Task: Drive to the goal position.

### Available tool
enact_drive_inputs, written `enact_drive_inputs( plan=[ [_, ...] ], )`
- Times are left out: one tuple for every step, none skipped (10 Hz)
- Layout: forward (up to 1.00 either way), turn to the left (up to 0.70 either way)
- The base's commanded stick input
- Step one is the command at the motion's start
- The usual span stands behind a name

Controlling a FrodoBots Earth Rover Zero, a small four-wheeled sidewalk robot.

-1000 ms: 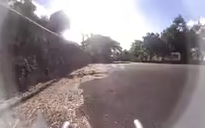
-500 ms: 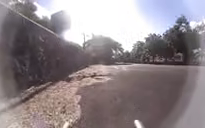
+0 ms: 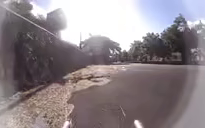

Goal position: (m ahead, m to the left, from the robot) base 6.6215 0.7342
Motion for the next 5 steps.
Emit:
enact_drive_inputs(
  plan=[
    [0.7,0.0],
    [0.7,0.0],
    [0.7,0.0],
    [0.7,0.0],
    [0.7,-0.01]
  ],
)
